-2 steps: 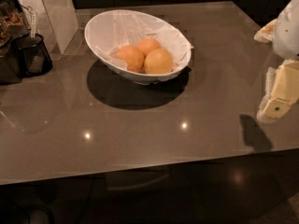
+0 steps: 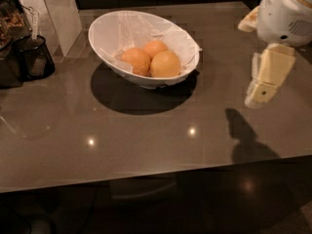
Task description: Pick orange from white bowl
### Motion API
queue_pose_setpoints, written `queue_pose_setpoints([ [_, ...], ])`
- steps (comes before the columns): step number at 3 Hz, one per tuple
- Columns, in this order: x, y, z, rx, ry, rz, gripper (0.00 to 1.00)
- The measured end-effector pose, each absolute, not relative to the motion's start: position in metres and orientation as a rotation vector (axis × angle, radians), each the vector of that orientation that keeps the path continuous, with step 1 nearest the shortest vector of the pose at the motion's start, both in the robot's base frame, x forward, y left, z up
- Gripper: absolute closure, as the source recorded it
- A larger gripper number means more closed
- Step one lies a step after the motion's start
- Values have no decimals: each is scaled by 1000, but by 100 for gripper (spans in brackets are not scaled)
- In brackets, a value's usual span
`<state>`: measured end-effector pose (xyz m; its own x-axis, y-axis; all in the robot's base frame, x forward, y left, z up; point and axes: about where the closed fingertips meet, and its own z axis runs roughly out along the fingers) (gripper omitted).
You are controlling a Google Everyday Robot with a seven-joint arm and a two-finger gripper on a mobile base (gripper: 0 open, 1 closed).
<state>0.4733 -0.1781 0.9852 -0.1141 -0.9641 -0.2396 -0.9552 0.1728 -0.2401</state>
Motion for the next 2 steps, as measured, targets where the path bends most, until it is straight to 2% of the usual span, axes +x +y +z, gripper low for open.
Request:
queue_pose_setpoints([
  [1,512,-138,997,-1889,1999,24,0],
  [2,513,-138,997,-1887,1996,23,0],
])
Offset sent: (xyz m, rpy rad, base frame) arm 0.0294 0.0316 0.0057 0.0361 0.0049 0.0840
